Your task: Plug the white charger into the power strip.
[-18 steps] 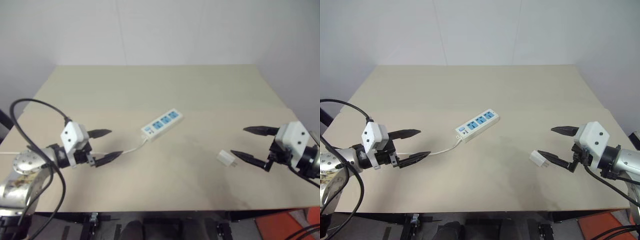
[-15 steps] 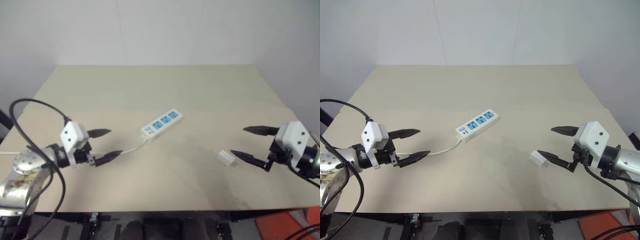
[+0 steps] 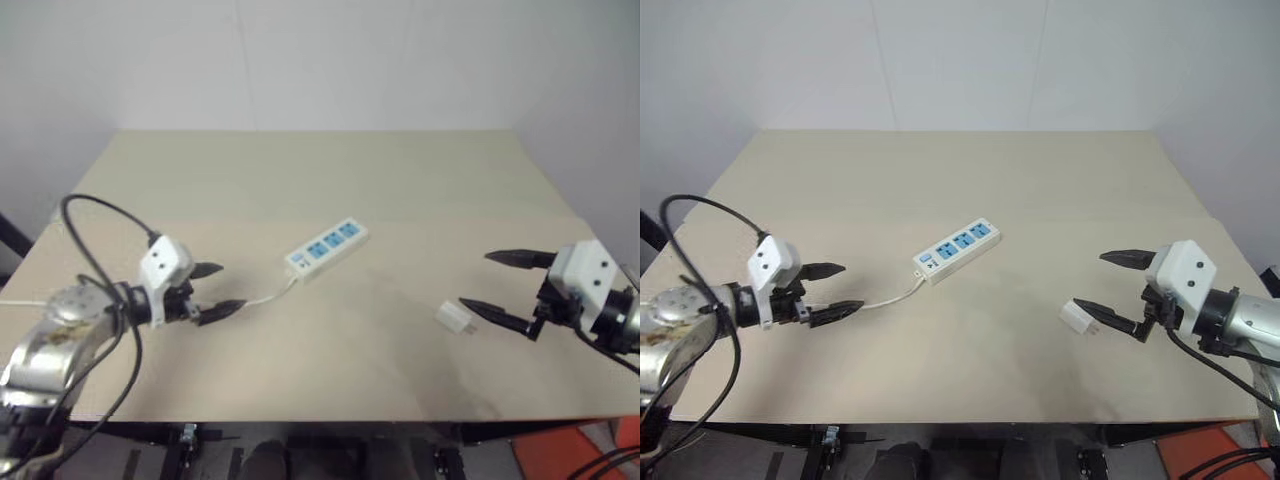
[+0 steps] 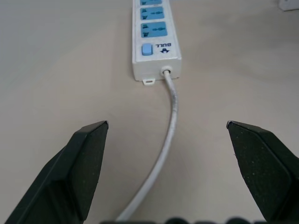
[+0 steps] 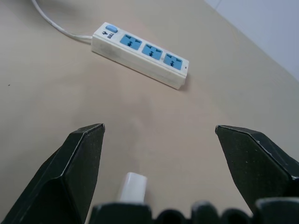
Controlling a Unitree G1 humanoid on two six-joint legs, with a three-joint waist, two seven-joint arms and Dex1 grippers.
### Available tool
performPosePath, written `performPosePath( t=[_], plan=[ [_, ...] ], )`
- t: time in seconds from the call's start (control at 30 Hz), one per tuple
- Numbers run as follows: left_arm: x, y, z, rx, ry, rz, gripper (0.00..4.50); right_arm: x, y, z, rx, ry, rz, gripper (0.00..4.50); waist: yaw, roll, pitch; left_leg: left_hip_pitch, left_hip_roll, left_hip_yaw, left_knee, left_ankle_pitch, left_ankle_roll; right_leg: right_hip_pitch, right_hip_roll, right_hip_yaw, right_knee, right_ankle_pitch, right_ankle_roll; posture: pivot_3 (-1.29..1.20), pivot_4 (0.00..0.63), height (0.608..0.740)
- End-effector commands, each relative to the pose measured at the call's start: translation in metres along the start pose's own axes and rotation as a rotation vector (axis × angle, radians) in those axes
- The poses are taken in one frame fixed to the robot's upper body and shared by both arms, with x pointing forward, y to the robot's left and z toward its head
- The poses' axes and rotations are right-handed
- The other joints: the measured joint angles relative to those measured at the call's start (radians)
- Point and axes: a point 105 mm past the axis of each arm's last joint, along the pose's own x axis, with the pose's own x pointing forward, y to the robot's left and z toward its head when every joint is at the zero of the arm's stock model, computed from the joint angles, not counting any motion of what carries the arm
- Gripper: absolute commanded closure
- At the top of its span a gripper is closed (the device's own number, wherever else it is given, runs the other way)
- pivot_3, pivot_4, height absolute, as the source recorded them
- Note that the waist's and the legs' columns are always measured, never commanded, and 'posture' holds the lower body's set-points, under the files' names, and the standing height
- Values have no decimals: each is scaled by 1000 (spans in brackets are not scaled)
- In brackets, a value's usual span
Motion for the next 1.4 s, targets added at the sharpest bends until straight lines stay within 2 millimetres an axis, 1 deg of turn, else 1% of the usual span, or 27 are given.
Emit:
performPosePath(
  t=[0.03,0.1,0.17,0.23,0.3,0.33,0.4,0.5,0.6,0.77,0.9,0.97,1.0,1.07,1.1,1.17,1.23,1.3,1.4],
  plan=[
    [27,6,-4,-46,60,11,46,3,-3,11,-57,-22,-3,0,-1,0,0,0,0,0,0,0,0,0,0,0,0,0,0,0,150,740],
    [40,7,-5,-70,81,2,46,4,-4,12,-58,-25,-3,0,-1,-1,0,-1,0,0,0,0,0,0,0,0,0,0,0,0,150,740],
    [59,3,-11,-84,111,-35,46,4,-4,12,-60,-25,-3,0,-1,-1,0,-1,0,0,0,0,0,-1,0,0,-1,0,0,0,150,740],
    [74,-2,-16,-87,144,-66,46,4,-4,12,-62,-24,-4,0,-3,-1,0,-2,0,0,0,0,0,-1,0,0,-2,0,0,0,150,740],
    [87,-3,-20,-97,164,-61,46,3,-4,13,-63,-26,-3,0,-3,-1,0,-3,0,0,0,0,0,-2,0,0,-2,0,0,0,150,740],
    [93,-4,-21,-91,170,-61,450,3,-4,13,-64,-26,-3,0,-1,-1,0,-3,0,0,1,0,0,-2,0,0,-2,0,0,0,150,740],
    [100,-5,-23,-84,178,-56,953,3,-4,14,-67,-26,-4,0,2,0,0,-3,0,0,1,0,0,-2,0,0,-2,0,0,0,150,740],
    [107,-6,-21,-83,167,-53,1970,0,-4,15,-67,-24,-6,0,6,0,0,-2,0,0,1,0,0,0,0,0,-1,0,0,0,150,740],
    [108,-7,-19,-80,156,-54,2884,-3,-4,14,-67,-17,-10,0,9,0,0,-1,0,0,1,0,0,0,0,0,-1,0,0,0,150,740],
    [102,-7,-17,-68,135,-61,4466,-3,-3,13,-63,-16,-9,0,6,0,0,-1,0,0,1,0,0,0,0,0,-1,0,0,0,150,740],
    [92,-16,-9,13,42,-154,4490,-1,-3,12,-60,-18,-7,0,0,0,0,-1,0,0,1,0,0,0,0,0,-1,0,0,0,150,740],
    [82,-30,-8,104,-6,-261,4490,0,-2,12,-58,-20,-4,0,-4,0,0,-1,0,0,1,0,0,0,0,1,-2,0,0,0,150,740],
    [73,-42,-9,154,-36,-347,4490,0,-2,12,-57,-20,-2,0,-4,0,0,-2,0,1,1,0,0,-1,0,1,-2,0,0,0,150,740],
    [59,-56,-12,193,-63,-456,4490,0,-1,12,-56,-21,2,0,-3,0,0,-2,0,1,0,0,0,-2,0,2,-2,0,0,0,150,740],
    [53,-59,-14,210,-64,-480,4490,-1,0,12,-55,-20,6,0,-2,0,0,-3,0,1,0,0,0,-2,0,1,-2,0,0,0,150,740],
    [48,-60,-19,228,-49,-490,4490,-1,0,12,-55,-19,9,0,6,0,0,-4,0,1,1,0,0,-3,0,1,-2,0,0,0,150,740],
    [45,-55,-23,242,-40,-474,4490,-1,1,12,-53,-19,11,0,13,0,0,-4,0,1,1,0,0,-2,0,1,-2,0,0,0,150,740],
    [47,-47,-24,250,-47,-415,4490,-1,1,12,-53,-19,12,0,13,0,0,-4,0,1,1,0,0,-2,0,1,-2,0,0,0,150,740],
    [52,-41,-25,256,-53,-370,3596,-1,1,12,-54,-18,11,0,8,0,0,-4,0,1,1,0,0,-2,0,1,-2,0,0,0,150,740]
  ],
)
